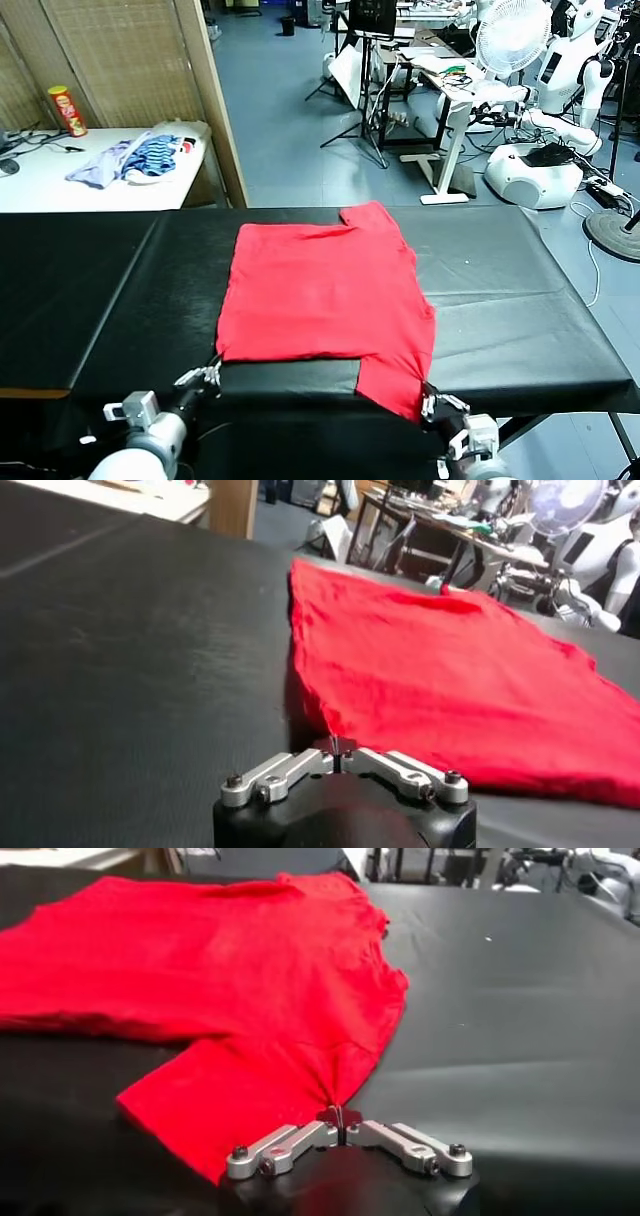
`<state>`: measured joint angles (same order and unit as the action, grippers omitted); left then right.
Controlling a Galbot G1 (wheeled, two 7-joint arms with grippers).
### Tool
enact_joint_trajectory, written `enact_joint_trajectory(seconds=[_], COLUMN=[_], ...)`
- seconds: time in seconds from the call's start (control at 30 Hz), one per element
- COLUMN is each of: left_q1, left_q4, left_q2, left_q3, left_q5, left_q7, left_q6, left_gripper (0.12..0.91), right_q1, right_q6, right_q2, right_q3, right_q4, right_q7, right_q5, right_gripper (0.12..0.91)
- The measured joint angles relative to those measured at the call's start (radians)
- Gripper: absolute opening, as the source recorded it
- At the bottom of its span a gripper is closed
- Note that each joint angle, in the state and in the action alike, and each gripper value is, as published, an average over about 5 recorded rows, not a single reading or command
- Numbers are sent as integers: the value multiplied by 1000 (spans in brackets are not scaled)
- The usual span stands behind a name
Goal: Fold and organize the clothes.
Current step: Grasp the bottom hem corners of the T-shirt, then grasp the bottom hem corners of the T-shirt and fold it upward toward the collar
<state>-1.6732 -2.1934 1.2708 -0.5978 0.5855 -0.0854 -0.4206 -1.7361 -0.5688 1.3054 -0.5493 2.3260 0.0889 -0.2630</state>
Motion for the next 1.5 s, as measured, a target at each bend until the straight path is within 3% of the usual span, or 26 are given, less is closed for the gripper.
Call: enact_joint_trajectory(seconds=[0.2, 0.43, 0.77, 1.03, 1.13, 1.23, 1.4, 1.5], left_q1=[36, 142, 290, 374, 392, 398, 377, 348], left_q4=[-16, 42, 190, 310, 338, 348, 334, 315], left_q2=[17, 30, 18, 37, 47, 53, 46, 40], left_q3=[16, 40, 82, 100, 102, 100, 95, 94], left_q5=[-17, -73, -204, -249, -252, -253, -256, -258], left_q7=[0, 5, 14, -7, -12, -16, -14, -11], left_q6=[54, 83, 129, 142, 138, 135, 135, 135], left_gripper=[126, 126, 126, 126, 133, 221, 503, 664], right_q1=[91, 271, 477, 526, 517, 492, 420, 371], right_q6=[105, 209, 296, 365, 371, 358, 331, 331], right_q2=[-29, -51, -28, 0, -6, -22, -61, -77], right_q3=[-18, 29, 90, 107, 101, 90, 62, 46], right_q4=[-48, -194, -421, -543, -543, -514, -432, -408], right_q7=[-23, -47, -90, -119, -146, -160, -155, -153], right_q5=[-61, -48, 29, 35, 30, 17, 11, 16], right_gripper=[123, 123, 123, 154, 276, 427, 687, 778])
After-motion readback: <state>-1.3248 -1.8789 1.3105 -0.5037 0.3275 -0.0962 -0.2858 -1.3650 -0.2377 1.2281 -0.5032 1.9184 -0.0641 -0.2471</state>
